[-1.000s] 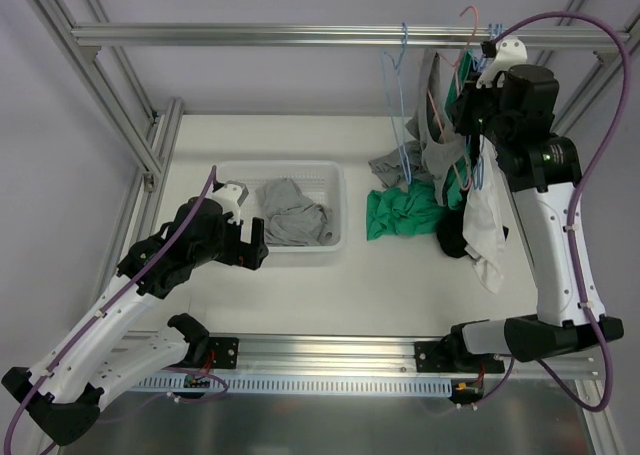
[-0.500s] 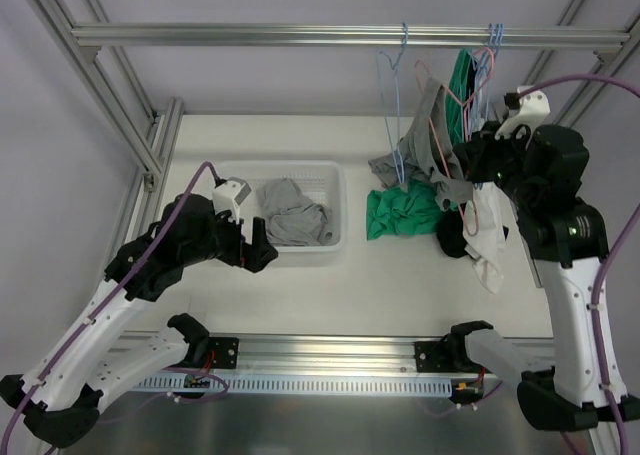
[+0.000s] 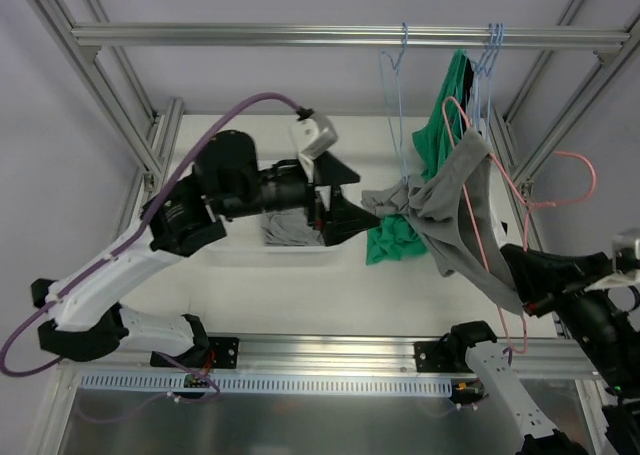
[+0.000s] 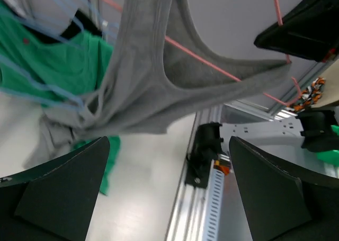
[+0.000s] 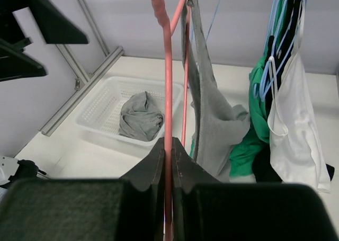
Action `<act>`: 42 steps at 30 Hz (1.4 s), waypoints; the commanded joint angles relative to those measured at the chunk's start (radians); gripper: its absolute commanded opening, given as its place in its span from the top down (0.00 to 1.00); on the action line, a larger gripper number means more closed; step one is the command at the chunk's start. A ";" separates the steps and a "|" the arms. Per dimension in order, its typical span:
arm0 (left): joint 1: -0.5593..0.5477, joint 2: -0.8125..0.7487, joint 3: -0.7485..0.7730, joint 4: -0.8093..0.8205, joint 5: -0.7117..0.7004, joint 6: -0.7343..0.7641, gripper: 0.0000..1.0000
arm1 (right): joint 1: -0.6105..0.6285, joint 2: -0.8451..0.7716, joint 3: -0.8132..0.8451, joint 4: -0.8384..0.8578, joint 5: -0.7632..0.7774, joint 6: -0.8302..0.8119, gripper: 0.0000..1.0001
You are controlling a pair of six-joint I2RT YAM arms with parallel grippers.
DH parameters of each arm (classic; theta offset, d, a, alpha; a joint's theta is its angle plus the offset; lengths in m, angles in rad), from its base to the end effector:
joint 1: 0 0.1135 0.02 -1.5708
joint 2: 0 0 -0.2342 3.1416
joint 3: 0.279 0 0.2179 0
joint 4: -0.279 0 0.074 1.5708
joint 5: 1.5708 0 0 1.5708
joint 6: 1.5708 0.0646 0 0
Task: Remove the tank top from the hanger
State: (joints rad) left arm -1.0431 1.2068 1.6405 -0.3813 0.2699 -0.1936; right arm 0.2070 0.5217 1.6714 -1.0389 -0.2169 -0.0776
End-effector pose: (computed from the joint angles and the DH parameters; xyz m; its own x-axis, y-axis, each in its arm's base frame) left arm 0.1047 -0.2139 0.4820 -0.1601 -0.0935 -0.9827 0.9538 0.2418 -0.1784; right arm -0.0185 0.0103 0.4611 0.1397 -0.0480 -0.9890 -0.4004 0.9108 -0.1008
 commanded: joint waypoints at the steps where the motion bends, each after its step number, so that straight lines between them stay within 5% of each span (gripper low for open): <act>1: -0.124 0.153 0.206 0.076 -0.125 0.214 0.01 | -0.003 0.024 0.132 -0.122 0.005 -0.031 1.00; 6: -0.202 0.387 0.439 0.088 -0.210 0.319 0.03 | -0.001 0.024 0.209 -0.170 -0.065 -0.034 1.00; 13: -0.218 0.497 0.475 0.156 -0.333 0.361 0.12 | 0.006 0.029 0.208 -0.155 -0.180 -0.031 1.00; 16: -0.218 0.516 0.473 0.170 -0.334 0.370 0.24 | 0.006 0.034 0.206 -0.147 -0.190 -0.031 1.00; 17: -0.216 0.520 0.473 0.173 -0.333 0.370 0.30 | 0.006 0.037 0.203 -0.142 -0.191 -0.031 1.00; 18: -0.218 0.522 0.473 0.176 -0.346 0.370 0.48 | 0.008 0.037 0.202 -0.138 -0.193 -0.031 1.00; 22: -0.218 0.516 0.461 0.190 -0.382 0.365 0.72 | 0.006 0.035 0.180 -0.124 -0.202 -0.028 1.00; 25: -0.218 0.505 0.452 0.203 -0.406 0.349 1.00 | 0.006 0.031 0.146 -0.113 -0.185 -0.036 1.00; 30: -0.218 0.438 0.389 0.232 -0.553 0.294 1.00 | 0.008 0.029 0.093 -0.113 -0.151 -0.060 1.00; 36: -0.206 0.332 0.280 0.300 -1.075 0.244 1.00 | 0.009 0.005 0.050 -0.092 -0.255 -0.137 1.00; 42: -0.153 0.260 0.213 0.298 -1.144 0.214 1.00 | 0.051 -0.051 0.028 -0.036 -0.426 -0.195 1.00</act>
State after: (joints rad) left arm -1.2236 1.5295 1.8748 -0.1558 -0.7235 0.0536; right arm 0.2352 0.5098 1.6951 -1.1576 -0.5255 -0.2199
